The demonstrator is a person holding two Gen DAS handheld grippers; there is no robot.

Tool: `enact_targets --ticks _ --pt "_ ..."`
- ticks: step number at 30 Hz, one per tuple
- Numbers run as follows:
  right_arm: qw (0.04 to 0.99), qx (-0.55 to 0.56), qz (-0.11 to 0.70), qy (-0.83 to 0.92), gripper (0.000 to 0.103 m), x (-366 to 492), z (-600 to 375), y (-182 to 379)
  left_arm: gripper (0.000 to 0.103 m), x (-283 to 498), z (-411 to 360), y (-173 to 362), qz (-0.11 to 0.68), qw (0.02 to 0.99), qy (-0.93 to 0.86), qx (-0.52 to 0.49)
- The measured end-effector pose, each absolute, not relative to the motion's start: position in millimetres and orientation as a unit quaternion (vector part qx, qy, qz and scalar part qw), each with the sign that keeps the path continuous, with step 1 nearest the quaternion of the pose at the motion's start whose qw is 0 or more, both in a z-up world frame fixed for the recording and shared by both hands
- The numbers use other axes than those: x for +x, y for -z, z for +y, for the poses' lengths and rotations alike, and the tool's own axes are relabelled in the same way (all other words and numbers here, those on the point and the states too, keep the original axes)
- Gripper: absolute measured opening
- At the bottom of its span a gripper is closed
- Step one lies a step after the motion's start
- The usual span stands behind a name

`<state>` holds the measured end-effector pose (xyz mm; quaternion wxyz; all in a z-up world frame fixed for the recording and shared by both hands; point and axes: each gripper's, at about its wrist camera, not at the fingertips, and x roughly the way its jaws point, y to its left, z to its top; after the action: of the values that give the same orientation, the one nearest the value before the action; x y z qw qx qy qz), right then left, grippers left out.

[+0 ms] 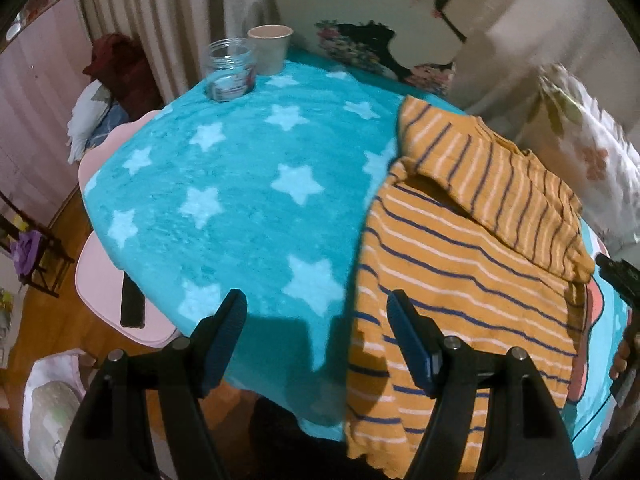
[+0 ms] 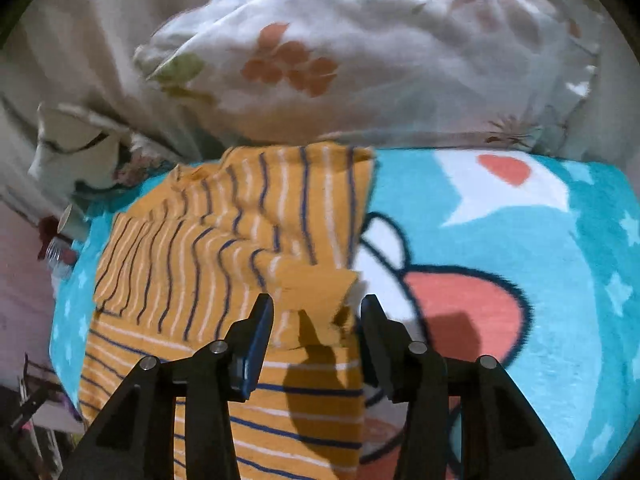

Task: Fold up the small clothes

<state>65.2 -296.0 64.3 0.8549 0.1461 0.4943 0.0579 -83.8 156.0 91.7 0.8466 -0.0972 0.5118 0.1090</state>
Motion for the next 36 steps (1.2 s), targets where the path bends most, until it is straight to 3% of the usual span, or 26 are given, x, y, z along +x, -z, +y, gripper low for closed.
enact_targets --ticks 4,5,6,10,11,13,15,16,18,28,36 --pt "0.853 0.099 0.509 -0.053 0.07 75 -271 -47 0.072 -88 150 -90 0.515 0.844 -0.111 -0.099" --pt "0.851 0.085 0.516 -0.049 0.056 79 -266 -40 0.072 -90 150 -90 0.515 0.844 -0.113 -0.101" --pt "0.844 0.069 0.529 -0.049 0.022 84 -260 -33 0.072 -92 151 -91 0.514 0.844 -0.116 -0.101" --pt "0.868 0.032 0.493 -0.051 0.02 85 -251 -48 0.072 -102 157 -92 0.507 0.845 -0.129 -0.109" --pt "0.875 0.025 0.481 -0.043 0.023 85 -252 -54 0.072 -103 160 -91 0.508 0.844 -0.131 -0.114" --pt "0.887 0.005 0.462 0.004 0.039 88 -257 -58 0.072 -103 165 -89 0.51 0.841 -0.131 -0.123" --pt "0.883 -0.021 0.466 0.051 0.043 92 -261 -55 0.072 -101 170 -89 0.509 0.842 -0.129 -0.127" --pt "0.882 -0.005 0.469 0.051 0.044 90 -265 -55 0.072 -100 171 -90 0.507 0.843 -0.127 -0.126" --pt "0.882 0.05 0.467 0.031 0.056 76 -273 -58 0.072 -97 174 -90 0.505 0.845 -0.122 -0.124" --pt "0.893 0.054 0.446 0.015 0.058 14 -226 -73 0.072 -47 193 -81 0.519 0.845 -0.061 -0.108" --pt "0.858 0.016 0.514 -0.002 0.058 15 -141 -26 0.078 12 169 -62 0.529 0.848 0.033 -0.006"
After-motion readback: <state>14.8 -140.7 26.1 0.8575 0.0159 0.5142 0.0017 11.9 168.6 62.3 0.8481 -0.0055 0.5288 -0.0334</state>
